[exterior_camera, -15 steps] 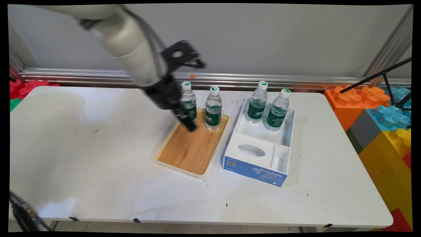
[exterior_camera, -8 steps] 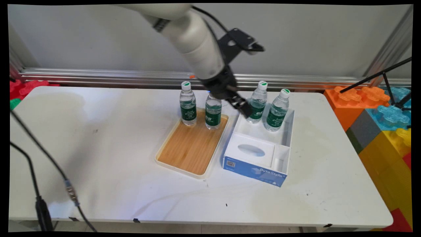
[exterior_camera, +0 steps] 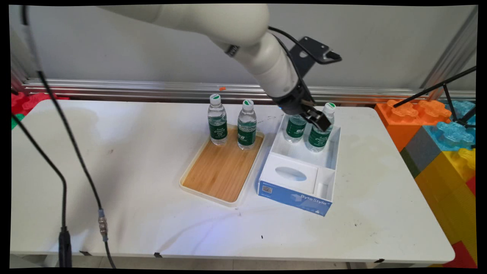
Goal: Pick up the green bottle from the white box
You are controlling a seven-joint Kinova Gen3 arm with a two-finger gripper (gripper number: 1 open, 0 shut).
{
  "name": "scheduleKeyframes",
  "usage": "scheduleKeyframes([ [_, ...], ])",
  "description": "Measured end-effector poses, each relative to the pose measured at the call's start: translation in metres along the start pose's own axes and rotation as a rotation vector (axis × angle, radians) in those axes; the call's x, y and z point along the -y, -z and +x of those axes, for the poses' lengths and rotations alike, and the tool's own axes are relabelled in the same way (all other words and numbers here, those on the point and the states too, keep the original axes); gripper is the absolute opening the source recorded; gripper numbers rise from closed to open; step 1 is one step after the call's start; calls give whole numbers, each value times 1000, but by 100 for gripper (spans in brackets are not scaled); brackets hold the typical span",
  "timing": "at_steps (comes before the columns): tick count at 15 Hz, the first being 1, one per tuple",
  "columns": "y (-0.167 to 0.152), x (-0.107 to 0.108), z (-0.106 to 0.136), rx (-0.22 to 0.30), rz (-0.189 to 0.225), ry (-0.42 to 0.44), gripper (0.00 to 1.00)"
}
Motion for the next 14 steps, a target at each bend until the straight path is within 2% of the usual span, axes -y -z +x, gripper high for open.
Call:
scheduleKeyframes([
  [3, -23, -4, 3, -28, -4, -8, 100],
  [7, -53, -6, 1, -53, 13, -26, 100],
  [14, -86, -14, -5, -77, 23, -38, 100],
])
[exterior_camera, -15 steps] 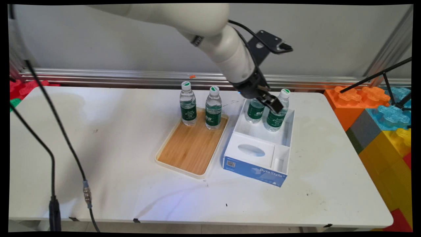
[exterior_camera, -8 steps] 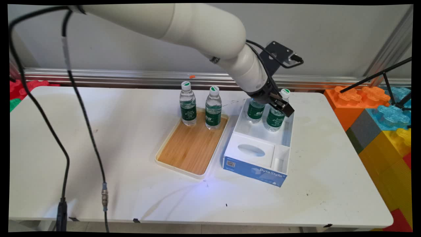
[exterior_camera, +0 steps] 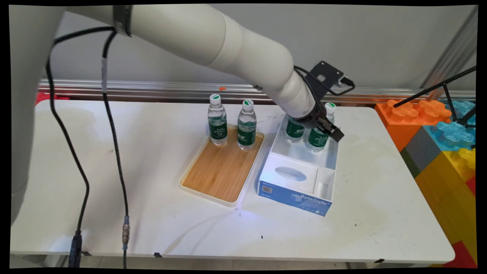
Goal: Pick up the green bottle from the white box
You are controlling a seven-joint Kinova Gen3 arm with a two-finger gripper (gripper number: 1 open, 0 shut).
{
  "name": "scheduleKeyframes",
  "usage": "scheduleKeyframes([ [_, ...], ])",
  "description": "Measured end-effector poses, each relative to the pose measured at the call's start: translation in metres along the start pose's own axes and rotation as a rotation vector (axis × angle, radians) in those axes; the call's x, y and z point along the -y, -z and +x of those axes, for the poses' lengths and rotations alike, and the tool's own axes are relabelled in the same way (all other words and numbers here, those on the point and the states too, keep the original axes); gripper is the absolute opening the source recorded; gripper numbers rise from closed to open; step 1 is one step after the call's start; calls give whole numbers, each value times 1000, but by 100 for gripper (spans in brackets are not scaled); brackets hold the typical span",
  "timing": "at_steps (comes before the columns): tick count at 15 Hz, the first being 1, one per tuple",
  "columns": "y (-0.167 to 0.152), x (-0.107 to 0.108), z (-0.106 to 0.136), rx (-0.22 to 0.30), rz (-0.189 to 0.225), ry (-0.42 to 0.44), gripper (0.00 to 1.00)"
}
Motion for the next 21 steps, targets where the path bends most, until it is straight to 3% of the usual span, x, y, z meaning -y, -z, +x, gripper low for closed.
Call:
scheduleKeyframes([
  [21, -34, -2, -12, -54, 65, -41, 100],
])
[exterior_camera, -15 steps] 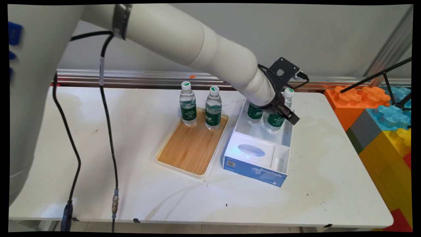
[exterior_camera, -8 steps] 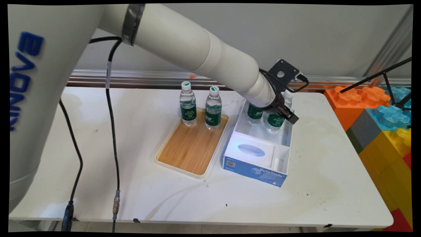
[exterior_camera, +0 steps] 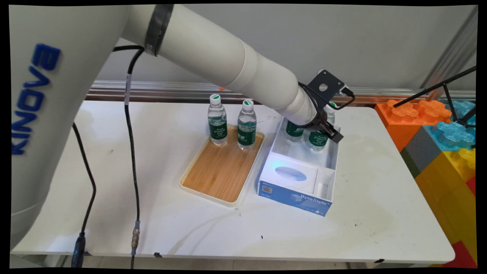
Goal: Pick up the green bottle from the white box, then place the picked object on the tray
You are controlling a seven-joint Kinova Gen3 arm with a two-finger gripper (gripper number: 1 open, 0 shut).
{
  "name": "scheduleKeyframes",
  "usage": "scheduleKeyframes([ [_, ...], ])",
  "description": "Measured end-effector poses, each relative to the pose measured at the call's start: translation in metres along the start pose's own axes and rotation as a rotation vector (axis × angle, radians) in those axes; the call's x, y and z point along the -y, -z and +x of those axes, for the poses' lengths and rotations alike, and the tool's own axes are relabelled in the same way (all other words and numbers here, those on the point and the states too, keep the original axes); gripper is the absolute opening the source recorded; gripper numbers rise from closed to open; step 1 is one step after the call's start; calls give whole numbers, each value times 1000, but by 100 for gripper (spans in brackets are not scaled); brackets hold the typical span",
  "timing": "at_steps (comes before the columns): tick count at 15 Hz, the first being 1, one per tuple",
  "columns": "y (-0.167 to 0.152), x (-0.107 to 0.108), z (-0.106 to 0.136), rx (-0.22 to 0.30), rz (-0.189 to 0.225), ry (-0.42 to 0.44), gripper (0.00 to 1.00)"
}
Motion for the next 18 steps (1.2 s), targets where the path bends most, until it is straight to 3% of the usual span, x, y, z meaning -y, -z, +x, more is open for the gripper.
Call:
scheduleKeyframes([
  [6, -5, 0, -4, -9, 1, -16, 100],
  [7, -5, -1, -4, -10, 1, -19, 0],
  [18, -4, -1, -14, -2, -1, -33, 0],
])
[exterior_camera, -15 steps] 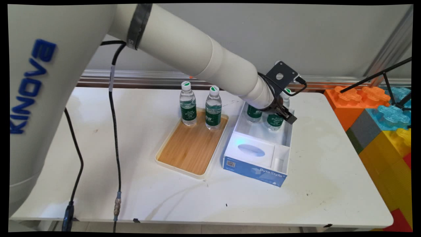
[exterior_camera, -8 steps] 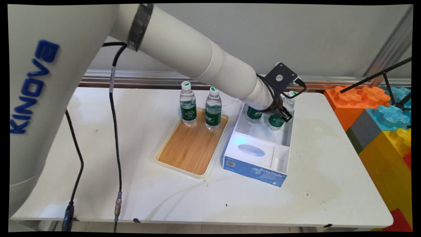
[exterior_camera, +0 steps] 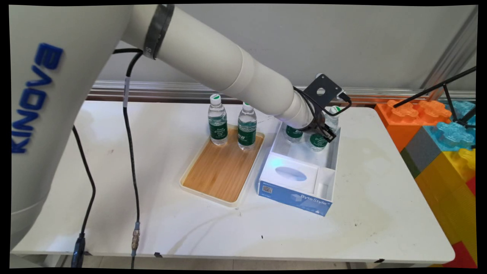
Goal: Place the picked object on the tray
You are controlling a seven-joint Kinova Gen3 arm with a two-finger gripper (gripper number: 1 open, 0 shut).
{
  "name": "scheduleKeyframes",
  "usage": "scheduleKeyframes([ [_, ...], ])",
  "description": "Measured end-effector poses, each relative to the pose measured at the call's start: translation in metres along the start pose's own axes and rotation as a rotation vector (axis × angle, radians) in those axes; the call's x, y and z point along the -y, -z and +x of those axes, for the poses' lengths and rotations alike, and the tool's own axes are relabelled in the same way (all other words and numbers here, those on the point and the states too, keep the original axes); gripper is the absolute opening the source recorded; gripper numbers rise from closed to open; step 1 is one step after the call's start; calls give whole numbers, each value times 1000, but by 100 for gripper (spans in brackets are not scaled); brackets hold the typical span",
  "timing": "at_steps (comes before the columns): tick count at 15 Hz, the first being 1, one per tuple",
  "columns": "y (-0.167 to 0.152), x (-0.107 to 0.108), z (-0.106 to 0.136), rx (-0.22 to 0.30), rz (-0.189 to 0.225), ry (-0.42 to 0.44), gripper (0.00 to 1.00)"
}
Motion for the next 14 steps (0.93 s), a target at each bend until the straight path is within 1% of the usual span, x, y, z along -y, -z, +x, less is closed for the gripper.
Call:
scheduleKeyframes([
  [3, 4, -2, 1, -8, -15, 6, 0],
  [6, 10, -5, 8, -19, -31, 9, 0],
  [11, 25, -9, 21, -37, -41, 18, 0],
  [14, 36, -11, 26, -36, -45, 23, 0],
])
